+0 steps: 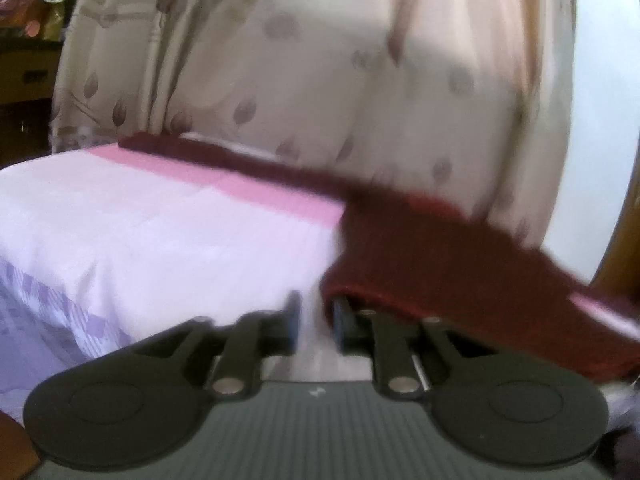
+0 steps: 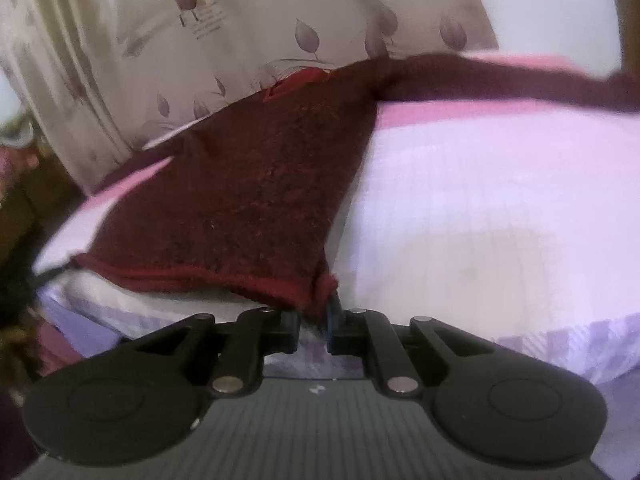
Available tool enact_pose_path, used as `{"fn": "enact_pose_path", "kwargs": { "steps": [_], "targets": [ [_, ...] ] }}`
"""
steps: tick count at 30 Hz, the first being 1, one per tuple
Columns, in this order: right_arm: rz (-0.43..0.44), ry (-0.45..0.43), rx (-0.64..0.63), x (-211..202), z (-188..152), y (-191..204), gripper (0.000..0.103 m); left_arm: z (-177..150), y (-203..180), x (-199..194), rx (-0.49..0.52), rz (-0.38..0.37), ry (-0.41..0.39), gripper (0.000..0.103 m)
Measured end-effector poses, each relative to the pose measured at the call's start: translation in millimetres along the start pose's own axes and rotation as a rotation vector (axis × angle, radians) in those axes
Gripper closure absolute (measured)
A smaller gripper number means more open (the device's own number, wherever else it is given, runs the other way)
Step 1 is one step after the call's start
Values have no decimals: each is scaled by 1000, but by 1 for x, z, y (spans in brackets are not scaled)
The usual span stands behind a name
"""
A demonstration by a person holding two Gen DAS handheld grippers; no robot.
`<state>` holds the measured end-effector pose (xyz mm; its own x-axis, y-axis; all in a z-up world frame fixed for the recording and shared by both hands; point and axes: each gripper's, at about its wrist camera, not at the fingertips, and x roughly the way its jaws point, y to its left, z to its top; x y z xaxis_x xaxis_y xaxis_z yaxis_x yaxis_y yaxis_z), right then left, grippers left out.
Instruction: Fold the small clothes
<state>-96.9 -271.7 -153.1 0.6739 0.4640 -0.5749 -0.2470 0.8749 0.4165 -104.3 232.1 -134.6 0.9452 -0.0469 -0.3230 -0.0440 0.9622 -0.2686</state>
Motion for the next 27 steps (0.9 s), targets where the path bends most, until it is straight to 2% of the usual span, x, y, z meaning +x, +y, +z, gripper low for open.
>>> {"fn": "enact_pose_path", "kwargs": {
  "steps": [1, 2, 3, 5, 8, 10, 16, 19, 23, 25, 27],
  "targets": [
    [29, 5, 0, -6, 1, -2, 67, 3, 2, -8, -1, 22, -28, 58],
    [45, -1, 4, -14, 3, -5, 51, 7, 5, -15, -5, 57, -59, 27],
    [62, -10, 10, -24, 5, -10, 39, 11, 8, -24, -16, 88, -96, 10],
    [66, -55, 25, -42, 9, -19, 38, 19, 19, -42, -59, 111, -185, 8],
    [58, -148, 101, -61, 22, -40, 38, 39, 27, -44, -83, 162, -172, 8],
    [56, -230, 175, -69, 31, -55, 38, 52, 23, -37, -73, 135, -164, 8],
    [17, -359, 274, -50, 69, -87, 38, 91, -36, 21, 4, 41, -127, 8],
    [-33, -387, 306, -36, 90, -108, 38, 99, -61, 70, -38, 20, -100, 8],
    [-227, -433, 334, -27, 119, -155, 38, 96, -62, 135, -155, -35, -66, 8],
    [-347, -466, 372, -30, 133, -191, 38, 86, -59, 161, -187, -51, -56, 8],
    [-405, -480, 425, -28, 145, -225, 36, 77, -57, 178, -204, -66, -21, 8]
  ]
}}
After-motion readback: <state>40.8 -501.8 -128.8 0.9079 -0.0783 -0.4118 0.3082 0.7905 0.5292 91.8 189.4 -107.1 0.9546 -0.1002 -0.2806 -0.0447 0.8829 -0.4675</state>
